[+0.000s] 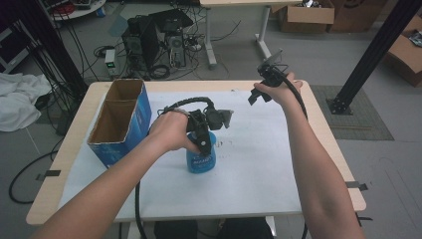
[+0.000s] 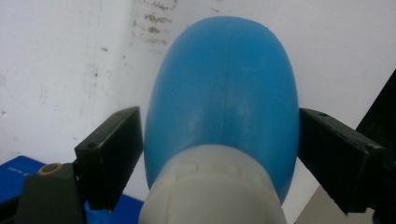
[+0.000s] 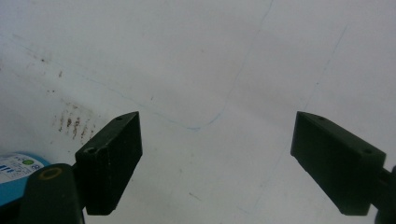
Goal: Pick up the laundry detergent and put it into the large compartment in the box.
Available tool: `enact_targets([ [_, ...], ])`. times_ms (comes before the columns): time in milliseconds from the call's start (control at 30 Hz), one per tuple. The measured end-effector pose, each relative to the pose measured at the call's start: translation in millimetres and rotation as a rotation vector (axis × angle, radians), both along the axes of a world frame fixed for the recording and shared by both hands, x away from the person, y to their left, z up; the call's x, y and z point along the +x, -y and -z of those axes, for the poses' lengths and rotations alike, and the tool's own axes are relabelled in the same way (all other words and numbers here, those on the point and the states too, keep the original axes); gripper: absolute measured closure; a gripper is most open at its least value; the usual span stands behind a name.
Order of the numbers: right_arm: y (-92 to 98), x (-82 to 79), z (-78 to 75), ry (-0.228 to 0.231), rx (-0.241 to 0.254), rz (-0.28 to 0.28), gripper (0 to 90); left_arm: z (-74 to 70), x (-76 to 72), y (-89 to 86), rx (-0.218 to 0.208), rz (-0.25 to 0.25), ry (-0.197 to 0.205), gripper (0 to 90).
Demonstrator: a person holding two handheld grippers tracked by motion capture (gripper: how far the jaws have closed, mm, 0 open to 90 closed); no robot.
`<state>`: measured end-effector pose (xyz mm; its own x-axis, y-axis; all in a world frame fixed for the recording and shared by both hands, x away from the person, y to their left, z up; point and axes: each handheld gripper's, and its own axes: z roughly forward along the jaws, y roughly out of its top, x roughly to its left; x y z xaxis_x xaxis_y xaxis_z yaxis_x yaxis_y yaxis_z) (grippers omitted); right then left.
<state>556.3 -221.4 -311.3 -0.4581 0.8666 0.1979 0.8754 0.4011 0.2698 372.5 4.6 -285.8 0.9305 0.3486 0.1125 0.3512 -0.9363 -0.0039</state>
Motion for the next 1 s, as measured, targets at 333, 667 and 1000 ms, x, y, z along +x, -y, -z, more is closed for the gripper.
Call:
enact_targets([
  [333,2.1,0.0,-0.5,-0.002,0.006,0.005,16.6,0.6,2.7,-1.4,-0.003,-0.002,-0.007,26.2],
  [667,2.0,0.2,-0.2,0.002,-0.007,-0.001,16.6,2.2,3.5,-1.5,0.003,-0.014,-0.001,31.1],
  [1000,3.2,0.5,-0.4,0.006,-0.008,0.003,16.6,1.7,4.9,-0.8,0.001,0.005,-0.010,37.0],
])
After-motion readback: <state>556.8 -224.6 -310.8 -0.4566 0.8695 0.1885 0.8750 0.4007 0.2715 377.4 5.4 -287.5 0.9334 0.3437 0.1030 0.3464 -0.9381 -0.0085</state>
